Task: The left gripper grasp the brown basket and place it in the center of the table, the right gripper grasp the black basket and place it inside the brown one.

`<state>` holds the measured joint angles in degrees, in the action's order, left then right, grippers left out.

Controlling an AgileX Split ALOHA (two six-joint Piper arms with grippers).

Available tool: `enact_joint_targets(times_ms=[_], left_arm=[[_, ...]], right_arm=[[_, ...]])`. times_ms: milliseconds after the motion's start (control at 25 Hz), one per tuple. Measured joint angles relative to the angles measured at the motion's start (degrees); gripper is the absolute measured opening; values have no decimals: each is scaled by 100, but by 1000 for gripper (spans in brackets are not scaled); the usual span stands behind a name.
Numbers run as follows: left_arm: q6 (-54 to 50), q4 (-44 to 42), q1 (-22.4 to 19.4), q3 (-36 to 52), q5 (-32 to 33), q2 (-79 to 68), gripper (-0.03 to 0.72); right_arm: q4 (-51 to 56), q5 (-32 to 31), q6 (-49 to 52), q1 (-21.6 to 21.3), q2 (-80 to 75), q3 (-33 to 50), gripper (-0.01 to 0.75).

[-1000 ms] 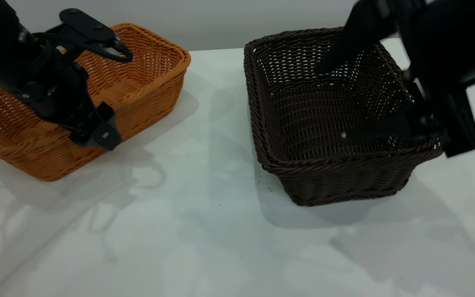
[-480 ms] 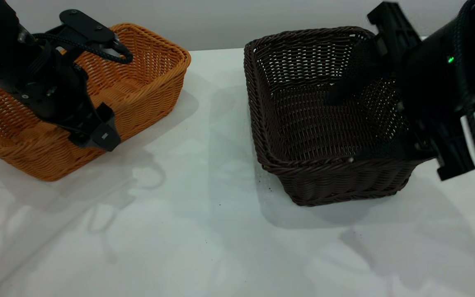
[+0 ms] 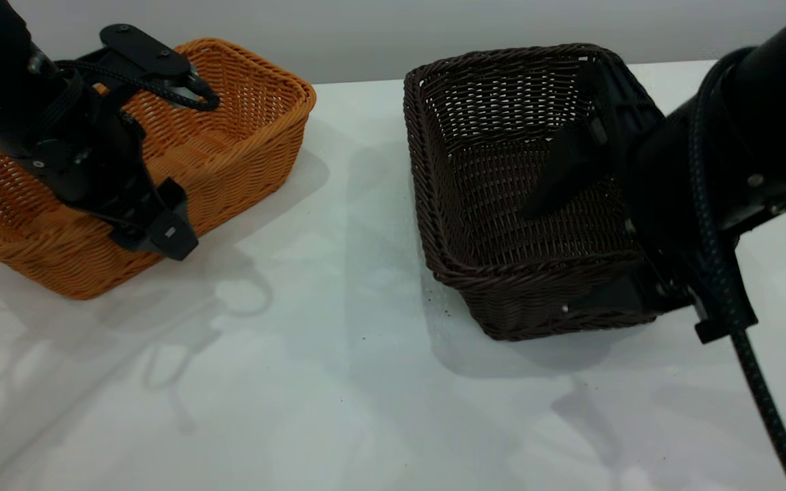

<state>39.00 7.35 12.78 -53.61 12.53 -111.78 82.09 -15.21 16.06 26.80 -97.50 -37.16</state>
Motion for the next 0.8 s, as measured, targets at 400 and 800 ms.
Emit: enact_joint_targets(times_ms=[400, 800], left_arm=[[0, 0, 0, 0, 22, 0, 546], [6, 5, 0, 0, 31, 0, 546]], right_arm=[[-10, 167, -93, 0, -569, -408, 509], [-10, 713, -34, 0, -793, -497, 508]])
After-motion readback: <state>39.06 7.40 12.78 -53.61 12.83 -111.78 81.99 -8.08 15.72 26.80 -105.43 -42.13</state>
